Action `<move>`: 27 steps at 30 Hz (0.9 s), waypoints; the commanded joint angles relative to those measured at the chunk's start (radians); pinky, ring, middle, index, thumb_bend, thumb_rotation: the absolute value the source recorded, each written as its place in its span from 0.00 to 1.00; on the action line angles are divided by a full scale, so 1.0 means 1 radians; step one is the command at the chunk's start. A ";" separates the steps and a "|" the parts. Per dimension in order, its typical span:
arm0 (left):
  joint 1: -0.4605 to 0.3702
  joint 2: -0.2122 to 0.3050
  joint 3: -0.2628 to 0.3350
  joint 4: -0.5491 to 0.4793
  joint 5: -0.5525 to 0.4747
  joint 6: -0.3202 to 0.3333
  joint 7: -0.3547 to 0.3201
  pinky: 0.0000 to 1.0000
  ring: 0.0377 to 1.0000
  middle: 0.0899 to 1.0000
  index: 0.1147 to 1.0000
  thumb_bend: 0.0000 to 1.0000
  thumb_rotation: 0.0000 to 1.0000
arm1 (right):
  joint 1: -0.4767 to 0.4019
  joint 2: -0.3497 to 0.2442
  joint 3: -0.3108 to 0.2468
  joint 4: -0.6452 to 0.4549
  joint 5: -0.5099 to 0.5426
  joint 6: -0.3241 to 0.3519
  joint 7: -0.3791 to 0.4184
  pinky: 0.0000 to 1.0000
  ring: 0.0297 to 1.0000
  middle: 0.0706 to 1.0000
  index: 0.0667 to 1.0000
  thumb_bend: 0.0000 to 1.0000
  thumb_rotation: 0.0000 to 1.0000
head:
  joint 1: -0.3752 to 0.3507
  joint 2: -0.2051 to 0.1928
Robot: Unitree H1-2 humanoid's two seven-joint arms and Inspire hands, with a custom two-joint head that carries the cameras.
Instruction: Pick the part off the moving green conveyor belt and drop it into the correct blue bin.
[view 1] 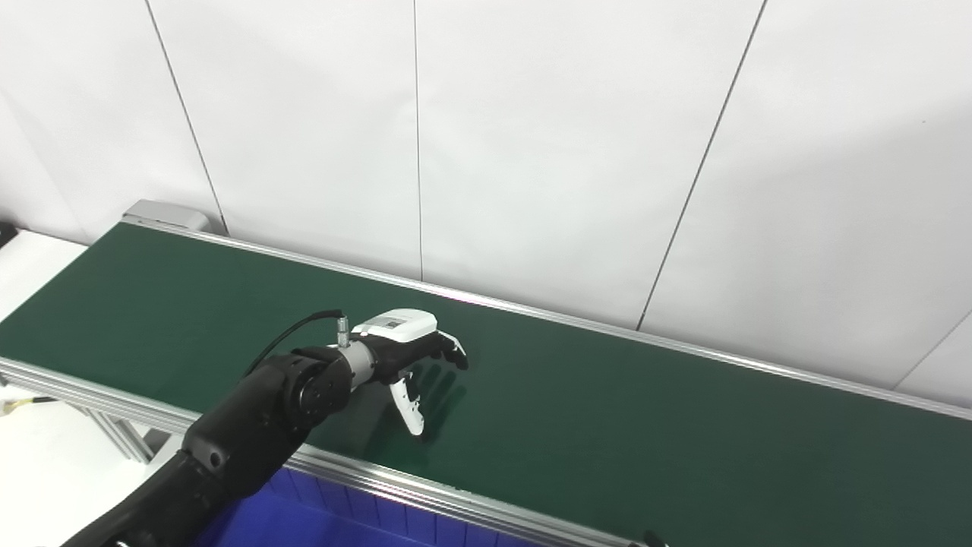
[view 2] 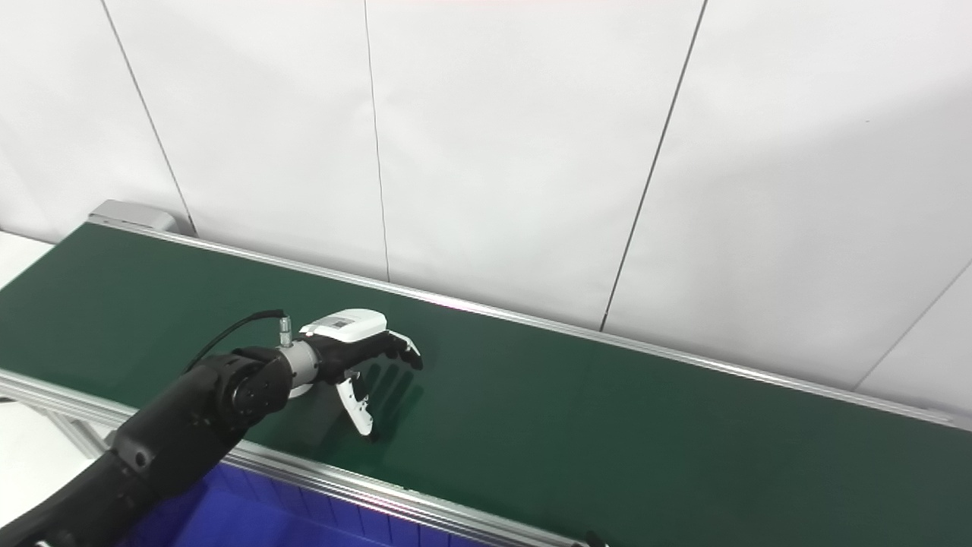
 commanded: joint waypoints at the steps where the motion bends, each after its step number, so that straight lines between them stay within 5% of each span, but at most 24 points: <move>1: -0.045 0.027 0.018 -0.019 0.006 -0.017 0.029 0.77 0.81 0.80 0.74 0.90 0.00 | -0.004 0.011 0.001 -0.018 -0.006 -0.052 -0.018 0.72 0.81 0.85 0.91 0.28 0.76 | -0.001 0.001; 27: -0.017 0.028 0.003 -0.032 0.077 -0.052 0.065 0.76 0.78 0.80 0.74 0.90 0.00 | 0.013 0.000 -0.004 -0.041 0.001 -0.052 -0.008 0.72 0.81 0.85 0.91 0.29 0.76 | 0.002 0.017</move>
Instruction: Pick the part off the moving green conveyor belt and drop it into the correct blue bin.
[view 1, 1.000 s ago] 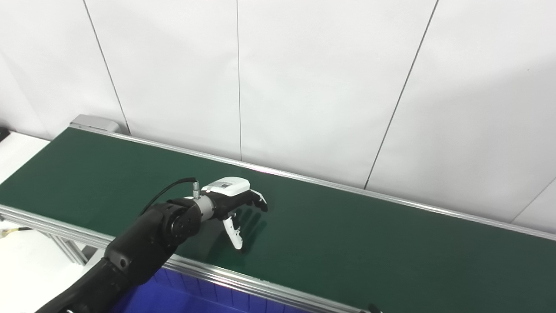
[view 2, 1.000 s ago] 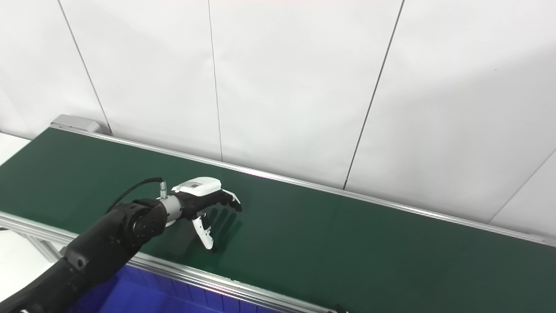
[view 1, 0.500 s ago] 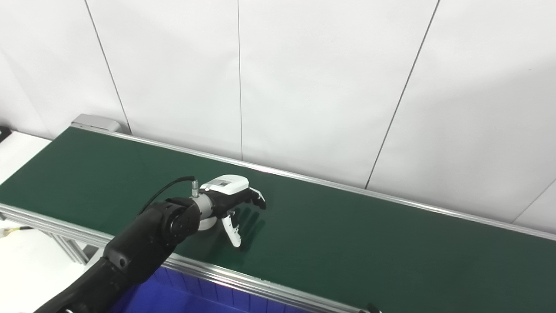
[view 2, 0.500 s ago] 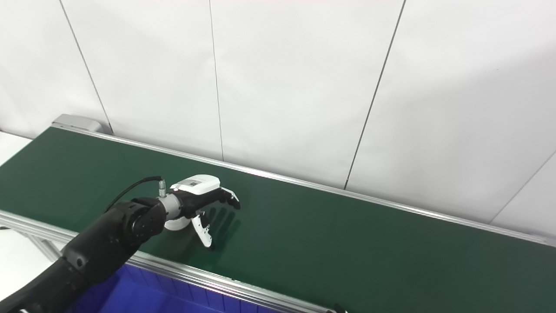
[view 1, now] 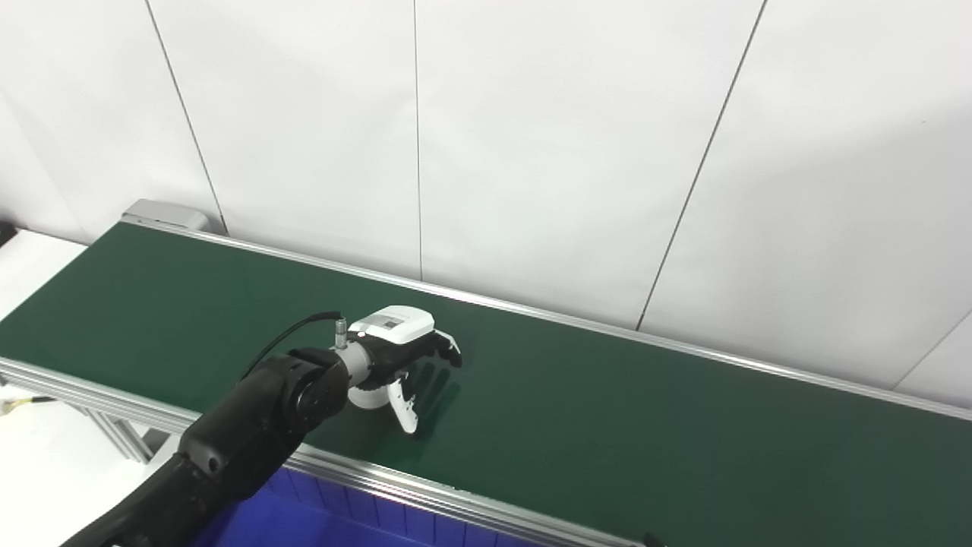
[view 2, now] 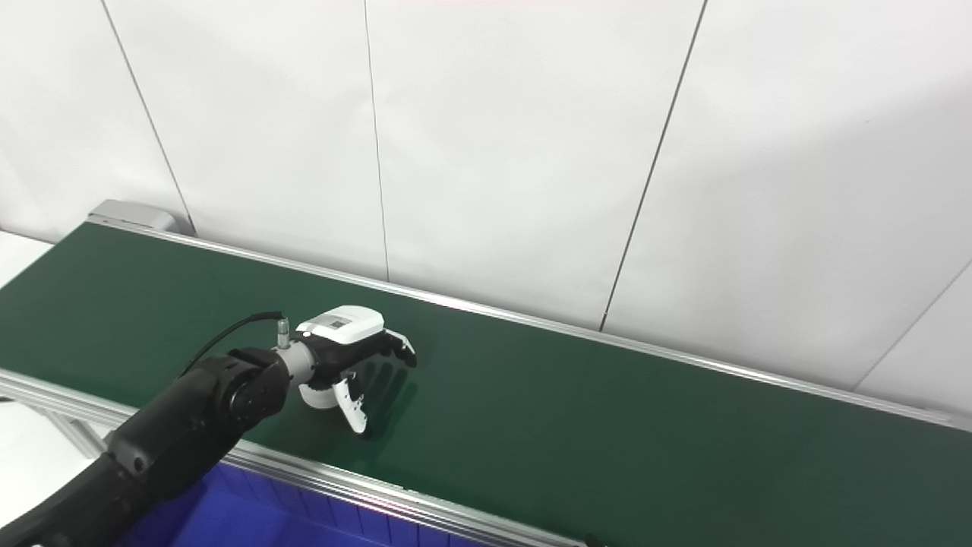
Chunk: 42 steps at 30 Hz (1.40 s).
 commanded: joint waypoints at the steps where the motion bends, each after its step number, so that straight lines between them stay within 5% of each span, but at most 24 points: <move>1: -0.029 0.025 0.006 -0.033 0.017 -0.020 0.031 0.75 0.78 0.80 0.74 0.90 0.00 | 0.006 0.002 -0.002 -0.036 0.002 -0.051 -0.007 0.72 0.81 0.85 0.91 0.30 0.76 | -0.001 0.003; 39: -0.023 0.027 -0.001 -0.024 0.041 -0.025 0.016 0.74 0.78 0.81 0.72 0.88 0.00 | 0.007 0.004 -0.004 -0.037 0.007 -0.052 -0.001 0.72 0.82 0.85 0.92 0.31 0.76 | -0.004 0.009; 41: -0.022 0.025 -0.004 -0.017 0.050 -0.039 0.037 0.73 0.77 0.80 0.70 0.88 0.00 | 0.008 0.005 -0.004 -0.038 0.007 -0.052 0.000 0.72 0.82 0.85 0.92 0.31 0.76 | -0.005 0.010; 42: -0.022 0.024 -0.008 -0.006 0.059 -0.058 0.063 0.68 0.70 0.71 0.65 0.86 0.00 | 0.007 0.004 -0.003 -0.038 0.008 -0.052 0.000 0.72 0.82 0.86 0.92 0.31 0.76 | -0.006 0.011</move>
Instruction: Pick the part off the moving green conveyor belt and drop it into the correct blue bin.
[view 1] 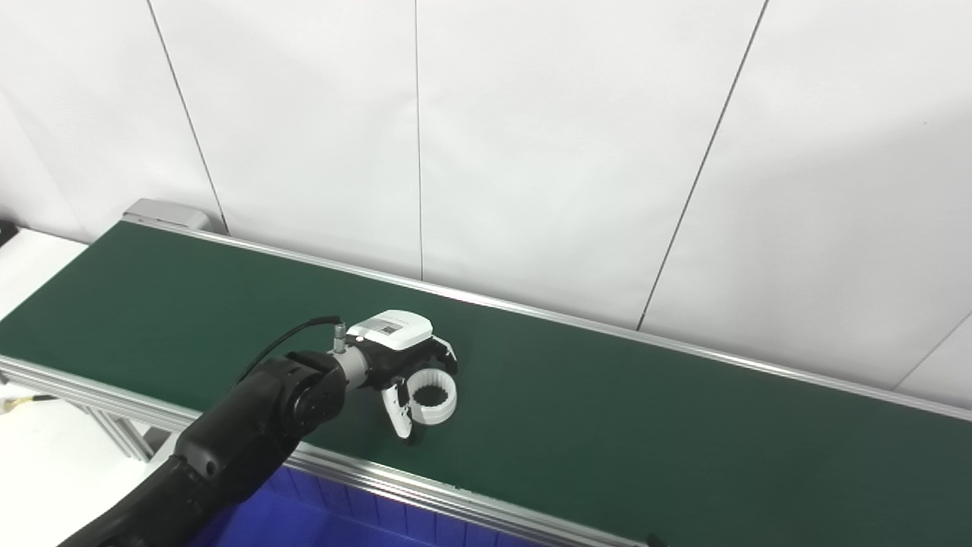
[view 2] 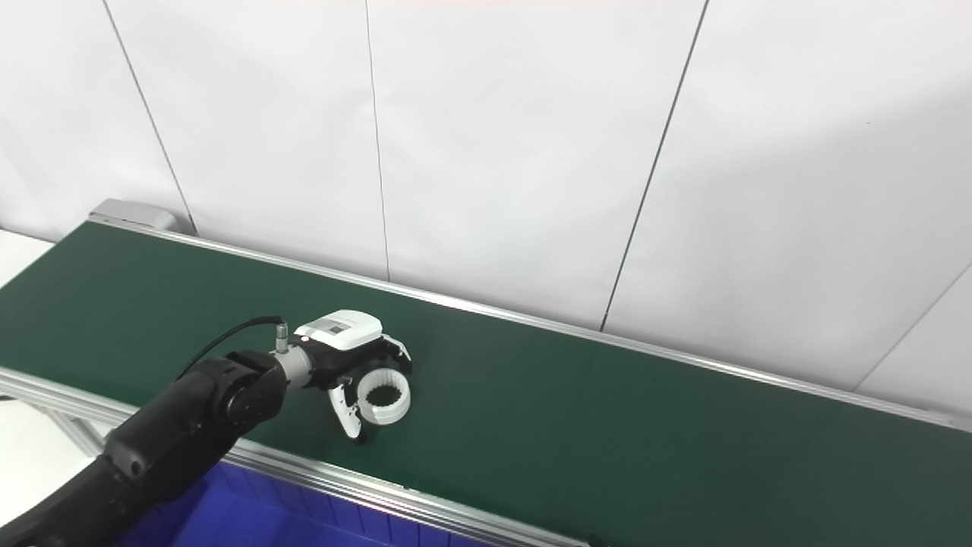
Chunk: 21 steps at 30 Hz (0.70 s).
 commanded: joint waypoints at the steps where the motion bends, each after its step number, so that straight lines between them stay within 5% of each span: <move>1: -0.026 0.014 0.005 0.002 0.021 -0.049 0.084 0.64 0.63 0.63 0.61 0.79 0.00 | 0.003 0.006 0.000 -0.036 0.003 -0.052 -0.001 0.72 0.82 0.86 0.92 0.31 0.76 | 0.000 0.000; 3: -0.023 0.008 0.008 0.023 0.019 -0.073 0.125 0.58 0.50 0.50 0.54 0.59 0.00 | 0.003 0.004 0.001 -0.036 0.002 -0.051 -0.002 0.72 0.82 0.86 0.92 0.32 0.76 | -0.002 0.000; 5: -0.018 -0.002 0.016 0.052 0.000 -0.111 0.176 0.54 0.45 0.45 0.47 0.52 0.00 | 0.003 0.004 0.001 -0.035 -0.005 -0.051 -0.006 0.71 0.81 0.85 0.91 0.33 0.77 | -0.003 0.001; 15: -0.015 -0.018 0.006 0.126 0.011 -0.202 0.303 0.49 0.42 0.42 0.44 0.50 0.00 | 0.002 0.004 0.002 -0.035 -0.007 -0.051 -0.009 0.71 0.81 0.85 0.91 0.31 0.75 | -0.004 0.001; 21: -0.012 -0.025 0.001 0.129 0.021 -0.200 0.315 0.49 0.42 0.43 0.44 0.50 0.00 | 0.001 0.000 0.004 -0.034 -0.010 -0.052 -0.010 0.71 0.81 0.86 0.92 0.32 0.76 | -0.004 0.001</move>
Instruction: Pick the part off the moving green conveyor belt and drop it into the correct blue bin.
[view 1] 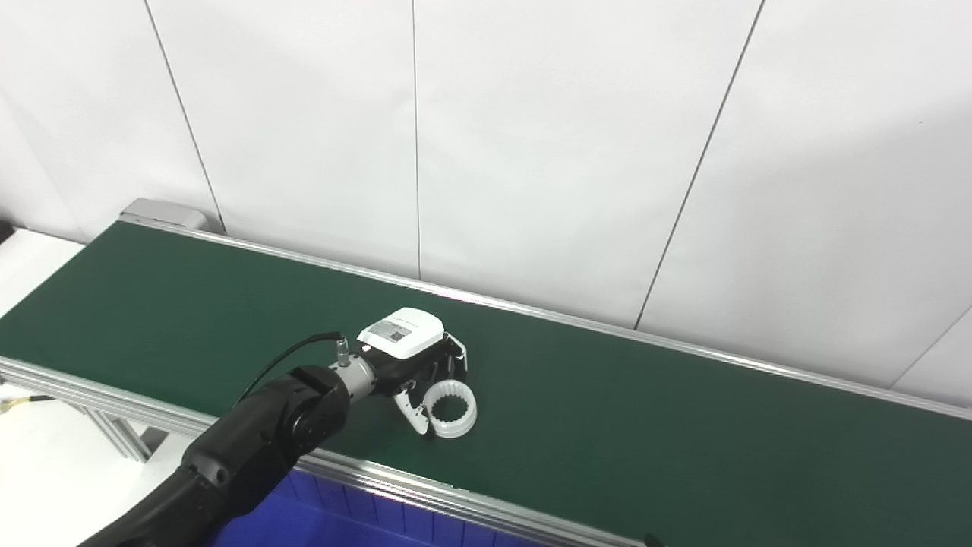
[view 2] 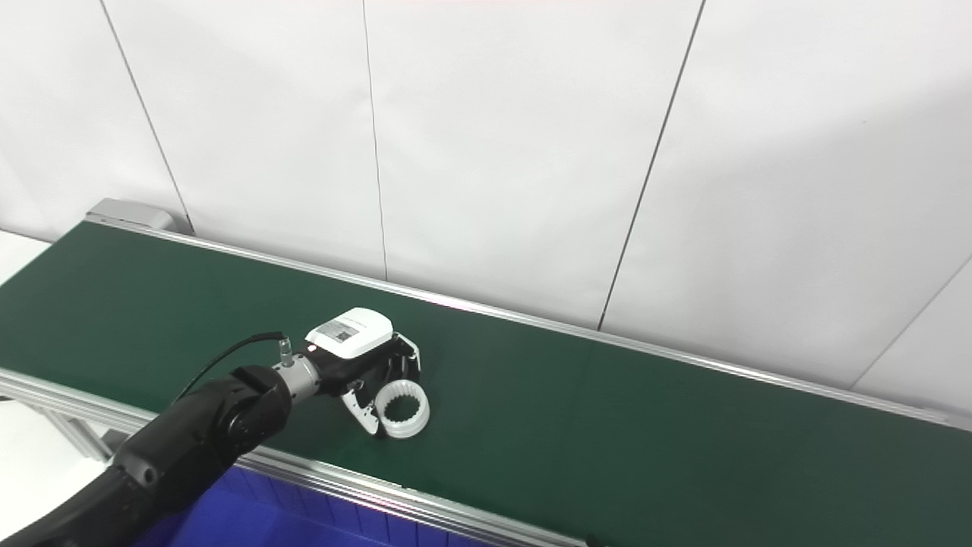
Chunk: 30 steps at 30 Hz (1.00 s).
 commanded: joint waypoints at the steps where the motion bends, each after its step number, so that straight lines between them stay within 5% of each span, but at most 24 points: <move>1: -0.019 0.013 0.008 -0.012 0.007 0.002 0.020 0.50 0.42 0.43 0.44 0.50 0.00 | 0.001 0.002 0.003 -0.033 -0.003 -0.052 -0.011 0.71 0.81 0.85 0.91 0.33 0.76 | -0.001 0.001; 9: -0.015 0.012 0.020 -0.023 -0.011 -0.002 0.012 0.50 0.42 0.43 0.44 0.50 0.00 | 0.004 0.005 -0.001 -0.037 0.004 -0.052 -0.004 0.72 0.81 0.85 0.91 0.32 0.76 | -0.003 -0.001; 18: 0.030 0.010 0.104 -0.202 -0.132 0.060 -0.090 0.59 0.44 0.45 0.42 0.50 0.00 | 0.004 0.001 -0.004 -0.037 0.004 -0.051 -0.005 0.71 0.81 0.85 0.91 0.32 0.76 | -0.006 -0.001; 24: 0.070 0.007 0.161 -0.349 -0.196 0.106 -0.128 0.42 0.42 0.48 0.42 0.48 0.00 | 0.004 -0.003 -0.005 -0.037 0.003 -0.052 -0.006 0.70 0.80 0.84 0.91 0.32 0.75 | -0.011 0.003; 30: 0.116 0.016 0.193 -0.490 -0.218 0.144 -0.169 0.41 0.41 0.45 0.43 0.48 0.00 | 0.001 -0.008 -0.008 -0.035 0.013 -0.051 -0.002 0.71 0.80 0.84 0.91 0.33 0.75 | -0.008 0.008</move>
